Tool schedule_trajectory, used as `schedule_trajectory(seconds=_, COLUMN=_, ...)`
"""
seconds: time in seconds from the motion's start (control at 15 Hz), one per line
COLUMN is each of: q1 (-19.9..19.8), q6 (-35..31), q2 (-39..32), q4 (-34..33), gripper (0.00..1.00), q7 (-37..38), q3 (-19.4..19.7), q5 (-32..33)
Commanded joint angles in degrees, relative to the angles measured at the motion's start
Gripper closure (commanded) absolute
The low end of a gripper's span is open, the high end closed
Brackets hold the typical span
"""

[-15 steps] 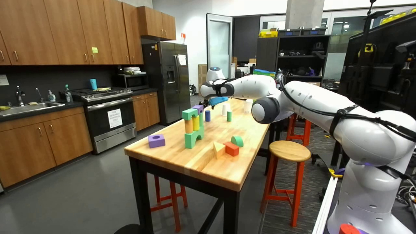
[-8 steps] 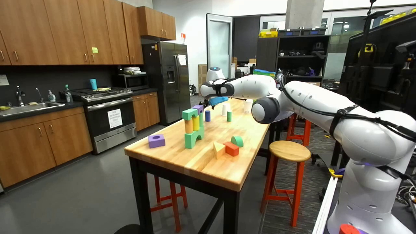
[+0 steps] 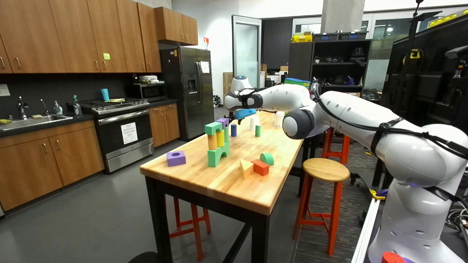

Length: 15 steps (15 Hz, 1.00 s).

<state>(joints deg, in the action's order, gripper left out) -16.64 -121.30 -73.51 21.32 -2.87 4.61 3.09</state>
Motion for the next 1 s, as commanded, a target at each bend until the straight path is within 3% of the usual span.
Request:
schedule_trajectory(seconds=0.0, q1=0.5, q6=1.4, q2=0.3, q4=-0.1, gripper=0.26, q7=-1.1, q3=-0.3, q5=-0.4)
schedule_trajectory(seconds=0.53, q1=0.8, q6=1.4, q2=0.4, q4=-0.1, gripper=0.84, q7=-1.0, q3=-0.2, q5=-0.4)
schedule_trajectory(seconds=0.93, q1=-0.5, q6=1.2, q2=1.9, q4=0.5, gripper=0.84, q7=-2.2, q3=-0.3, q5=-0.5)
